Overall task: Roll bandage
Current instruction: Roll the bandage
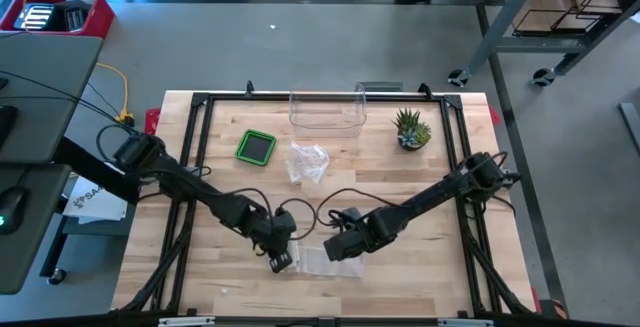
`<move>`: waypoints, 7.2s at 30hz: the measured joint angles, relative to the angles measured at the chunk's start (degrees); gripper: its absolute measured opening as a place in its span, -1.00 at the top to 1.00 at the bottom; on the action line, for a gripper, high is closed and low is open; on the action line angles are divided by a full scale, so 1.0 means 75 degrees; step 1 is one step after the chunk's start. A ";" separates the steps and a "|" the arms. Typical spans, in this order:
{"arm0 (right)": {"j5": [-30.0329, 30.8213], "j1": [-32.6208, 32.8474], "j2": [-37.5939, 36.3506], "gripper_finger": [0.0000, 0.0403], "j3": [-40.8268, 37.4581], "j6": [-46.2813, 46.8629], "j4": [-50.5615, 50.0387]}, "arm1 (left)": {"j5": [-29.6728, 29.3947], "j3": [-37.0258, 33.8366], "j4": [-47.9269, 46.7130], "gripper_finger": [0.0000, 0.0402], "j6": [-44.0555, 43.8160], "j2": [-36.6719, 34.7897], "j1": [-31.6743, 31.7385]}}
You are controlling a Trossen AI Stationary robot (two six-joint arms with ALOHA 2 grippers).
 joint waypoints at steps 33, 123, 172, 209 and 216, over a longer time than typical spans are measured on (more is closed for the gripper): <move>-0.0131 -0.0382 -0.0003 0.28 0.0009 -0.2637 0.1043 | -0.2043 -0.1414 0.0368 0.02 -0.8046 -0.0849 -0.1975; 0.0599 0.0828 0.1460 1.00 0.0055 0.1248 0.2376 | -0.0945 -0.1565 0.0833 0.96 -0.7782 -0.0877 -0.1692; 0.0898 0.0551 0.1498 1.00 0.0012 0.1161 0.2474 | -0.0414 0.3101 -0.3677 0.96 -0.4878 0.1631 -0.0707; 0.0954 0.0557 0.1498 1.00 0.0006 0.1158 0.2529 | -0.0696 0.3115 -0.2736 0.43 -0.3934 0.1594 -0.0627; 0.0899 0.0598 0.1356 1.00 -0.0006 0.1222 0.2402 | -0.0928 0.3116 -0.4151 0.46 -0.4358 0.1301 -0.1461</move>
